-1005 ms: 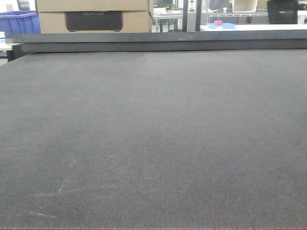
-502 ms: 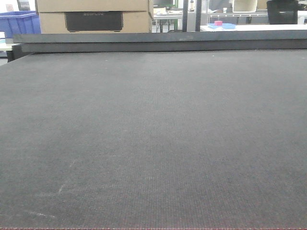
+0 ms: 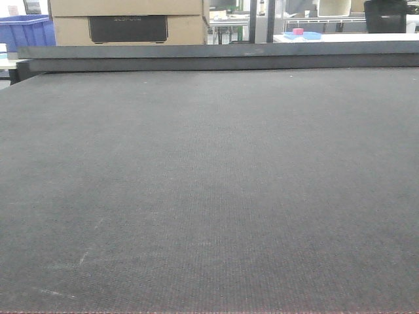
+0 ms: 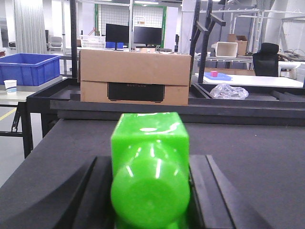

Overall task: Grab block from conveyor and place in blue bin
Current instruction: 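Lift both held blocks up off the conveyor belt, then drive the base away from the conveyor holding both blocks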

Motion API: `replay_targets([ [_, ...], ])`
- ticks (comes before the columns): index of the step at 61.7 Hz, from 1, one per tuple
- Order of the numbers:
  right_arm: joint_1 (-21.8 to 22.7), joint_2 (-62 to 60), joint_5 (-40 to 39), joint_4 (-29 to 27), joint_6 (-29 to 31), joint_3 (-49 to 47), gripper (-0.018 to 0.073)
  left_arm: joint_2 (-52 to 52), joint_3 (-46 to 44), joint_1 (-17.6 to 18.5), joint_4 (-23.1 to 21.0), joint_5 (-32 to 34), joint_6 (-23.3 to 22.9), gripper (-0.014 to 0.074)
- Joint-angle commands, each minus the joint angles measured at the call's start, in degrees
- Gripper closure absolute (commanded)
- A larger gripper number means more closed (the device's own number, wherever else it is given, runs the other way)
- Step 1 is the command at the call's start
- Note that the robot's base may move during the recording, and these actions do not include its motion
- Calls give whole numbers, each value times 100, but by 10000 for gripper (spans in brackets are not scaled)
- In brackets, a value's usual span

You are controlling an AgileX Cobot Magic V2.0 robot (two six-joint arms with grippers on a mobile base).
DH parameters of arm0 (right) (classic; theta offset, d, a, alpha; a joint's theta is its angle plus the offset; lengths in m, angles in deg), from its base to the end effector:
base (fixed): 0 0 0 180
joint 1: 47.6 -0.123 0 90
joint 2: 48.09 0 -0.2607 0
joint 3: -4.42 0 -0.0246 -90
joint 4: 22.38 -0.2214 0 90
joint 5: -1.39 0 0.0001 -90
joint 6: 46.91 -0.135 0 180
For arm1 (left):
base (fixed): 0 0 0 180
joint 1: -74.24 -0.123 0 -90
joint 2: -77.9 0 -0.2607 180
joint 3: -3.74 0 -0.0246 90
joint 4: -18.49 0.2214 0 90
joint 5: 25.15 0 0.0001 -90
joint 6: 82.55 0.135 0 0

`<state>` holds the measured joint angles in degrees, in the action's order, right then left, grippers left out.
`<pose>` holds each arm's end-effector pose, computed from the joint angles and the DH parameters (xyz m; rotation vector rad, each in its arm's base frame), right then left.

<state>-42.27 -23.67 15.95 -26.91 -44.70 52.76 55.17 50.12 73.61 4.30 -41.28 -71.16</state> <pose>0.1014 -0.0068 0.3262 0.0839 1.5210 -0.0289 0.0919 -0.0082 0.3378 0.0179 1.4801 -0.0735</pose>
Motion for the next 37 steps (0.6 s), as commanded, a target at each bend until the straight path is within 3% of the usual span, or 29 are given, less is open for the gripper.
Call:
replay_targets([
  [1, 16, -30, -80, 49, 36, 5, 721, 30, 7, -27, 12, 63, 21, 707],
  [37, 16, -30, -90, 49, 36, 5, 721, 30, 7, -27, 12, 63, 21, 707],
])
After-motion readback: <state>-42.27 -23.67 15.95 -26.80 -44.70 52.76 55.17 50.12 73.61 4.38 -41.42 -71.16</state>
